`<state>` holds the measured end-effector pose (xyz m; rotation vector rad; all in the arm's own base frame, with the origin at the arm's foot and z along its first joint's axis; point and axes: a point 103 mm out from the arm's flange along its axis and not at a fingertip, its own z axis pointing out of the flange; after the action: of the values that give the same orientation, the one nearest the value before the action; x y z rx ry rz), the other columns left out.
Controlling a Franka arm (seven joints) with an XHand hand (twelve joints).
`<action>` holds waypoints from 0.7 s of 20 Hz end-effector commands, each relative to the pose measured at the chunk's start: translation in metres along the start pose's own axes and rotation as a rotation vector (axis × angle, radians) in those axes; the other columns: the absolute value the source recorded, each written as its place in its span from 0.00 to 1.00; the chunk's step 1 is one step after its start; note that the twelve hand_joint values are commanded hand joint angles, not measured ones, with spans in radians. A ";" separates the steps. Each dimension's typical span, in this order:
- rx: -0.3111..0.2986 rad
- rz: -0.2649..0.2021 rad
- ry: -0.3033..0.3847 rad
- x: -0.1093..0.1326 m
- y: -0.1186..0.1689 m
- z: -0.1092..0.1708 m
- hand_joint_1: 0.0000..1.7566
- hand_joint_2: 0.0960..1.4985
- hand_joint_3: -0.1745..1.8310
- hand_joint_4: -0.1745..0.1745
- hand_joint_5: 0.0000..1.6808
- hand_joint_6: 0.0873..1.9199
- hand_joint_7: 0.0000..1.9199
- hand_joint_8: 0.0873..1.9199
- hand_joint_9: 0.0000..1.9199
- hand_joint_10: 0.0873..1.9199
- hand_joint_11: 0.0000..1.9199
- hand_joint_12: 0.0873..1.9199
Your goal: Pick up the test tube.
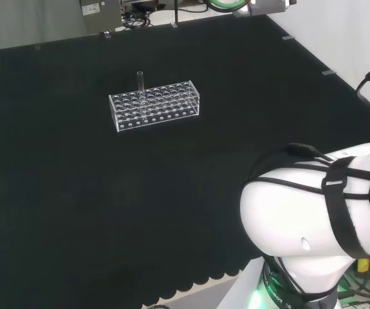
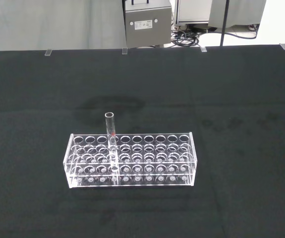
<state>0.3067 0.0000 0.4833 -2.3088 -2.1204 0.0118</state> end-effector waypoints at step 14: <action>0.065 -0.117 -0.020 0.010 0.068 0.021 0.29 0.54 0.20 0.41 0.03 0.00 0.00 0.24 0.00 0.25 0.00 0.70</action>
<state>0.3323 -0.0028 0.4705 -2.2536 -2.1412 0.0760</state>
